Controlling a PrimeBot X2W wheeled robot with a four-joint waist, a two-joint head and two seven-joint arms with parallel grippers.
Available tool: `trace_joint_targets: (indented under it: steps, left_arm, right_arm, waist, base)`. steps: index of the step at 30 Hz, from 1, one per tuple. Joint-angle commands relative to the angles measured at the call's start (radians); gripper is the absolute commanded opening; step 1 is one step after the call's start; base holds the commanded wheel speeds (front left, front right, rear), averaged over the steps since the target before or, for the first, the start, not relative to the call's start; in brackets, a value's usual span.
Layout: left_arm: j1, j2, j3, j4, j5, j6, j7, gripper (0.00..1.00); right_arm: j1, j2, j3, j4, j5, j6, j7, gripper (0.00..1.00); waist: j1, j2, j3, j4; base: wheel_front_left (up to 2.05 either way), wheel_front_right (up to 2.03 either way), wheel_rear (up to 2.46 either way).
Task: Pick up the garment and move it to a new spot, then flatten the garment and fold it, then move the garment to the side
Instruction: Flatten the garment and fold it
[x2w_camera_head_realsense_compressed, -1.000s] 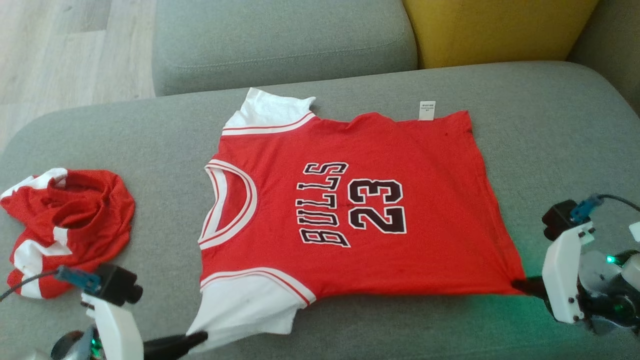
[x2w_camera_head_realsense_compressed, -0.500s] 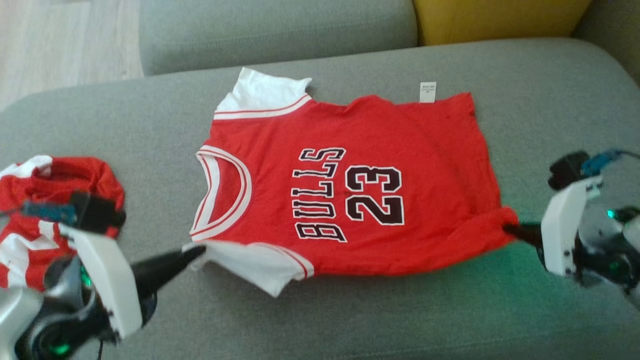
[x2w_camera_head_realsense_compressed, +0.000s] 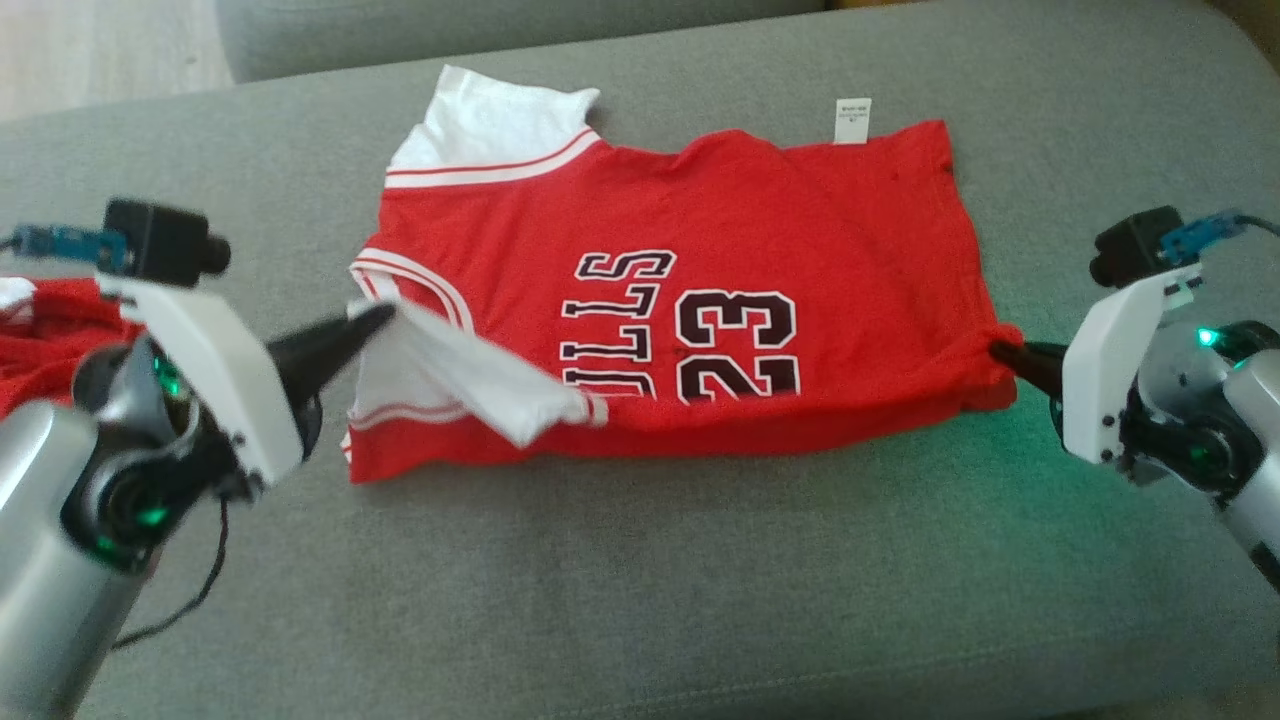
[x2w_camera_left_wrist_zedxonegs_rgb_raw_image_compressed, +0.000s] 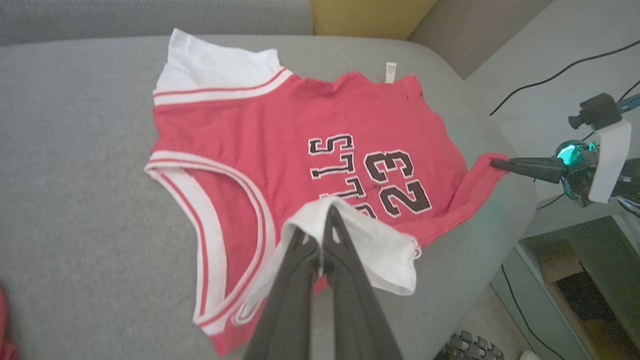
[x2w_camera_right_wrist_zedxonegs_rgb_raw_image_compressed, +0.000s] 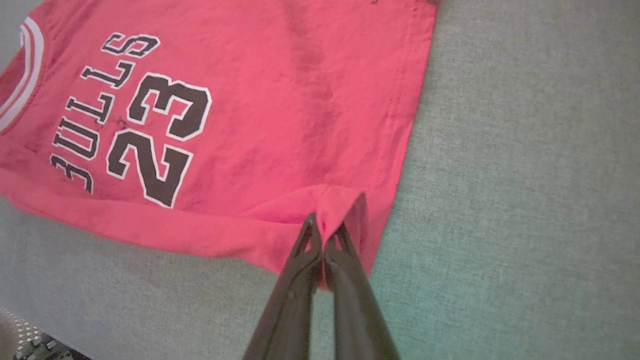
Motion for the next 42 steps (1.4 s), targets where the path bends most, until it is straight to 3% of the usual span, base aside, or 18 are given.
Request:
trace_joint_targets:
  steps: [1,12,13,14,15,18,21,29,35,42]
  left_arm:
    - [-0.086,0.026,0.049,0.001,0.026,0.003,-0.022,0.00]
    - [-0.210,-0.039,-0.018,0.201,0.147,-0.004,-0.055,0.00]
    - [-0.219,-0.043,-0.022,0.221,0.161,0.004,-0.062,0.04]
    - [-0.228,-0.047,-0.026,0.237,0.180,0.011,-0.077,0.79]
    - [-0.236,-0.053,-0.028,0.254,0.195,0.019,-0.094,1.00]
    - [-0.254,-0.085,-0.010,0.297,0.218,0.046,-0.173,1.00]
    - [-0.266,-0.129,0.040,0.323,0.244,0.084,-0.338,1.00]
    - [-0.162,-0.246,0.156,0.309,0.211,0.104,-0.690,1.00]
    - [-0.019,-0.329,0.266,0.215,0.240,0.126,-0.749,1.00]
    - [0.171,-0.466,0.359,0.115,0.429,0.120,-0.750,1.00]
  right_arm:
    - [-0.024,-0.004,-0.017,-0.006,-0.007,0.004,-0.020,0.00]
    - [-0.078,0.064,0.006,0.068,-0.036,0.004,-0.080,0.01]
    - [-0.084,0.068,0.008,0.075,-0.041,0.004,-0.090,0.97]
    - [-0.089,0.072,0.009,0.085,-0.042,0.004,-0.097,1.00]
    - [-0.095,0.076,0.006,0.092,-0.045,0.004,-0.111,1.00]
    - [-0.109,0.087,-0.026,0.128,-0.057,0.004,-0.194,1.00]
    - [-0.105,0.103,-0.067,0.156,-0.066,0.004,-0.307,1.00]
    - [-0.050,0.148,-0.204,0.180,-0.156,0.004,-0.739,1.00]
    - [0.060,0.201,-0.350,0.118,-0.300,0.004,-0.829,1.00]
    - [0.294,0.326,-0.581,-0.090,-0.541,0.004,-0.832,1.00]
  waist:
    - [0.0000,0.0000,0.012,-0.011]
    - [0.0000,0.0000,0.058,-0.042]
    - [0.0000,0.0000,0.061,-0.044]
    - [0.0000,0.0000,0.065,-0.045]
    - [0.0000,0.0000,0.068,-0.045]
    - [0.0000,0.0000,0.071,-0.042]
    - [0.0000,0.0000,0.063,-0.035]
    - [0.0000,0.0000,0.005,-0.020]
    - [0.0000,0.0000,-0.044,-0.007]
    - [0.0000,0.0000,-0.084,0.002]
  base:
    - [0.00,0.00,0.00]
    - [0.00,0.00,0.00]
    - [0.00,0.00,0.00]
    - [0.00,0.00,0.00]
    - [0.00,0.00,0.00]
    - [0.00,0.00,0.00]
    - [0.00,0.00,0.00]
    - [0.00,0.00,0.00]
    - [0.00,0.00,0.00]
    - [0.00,0.00,0.00]
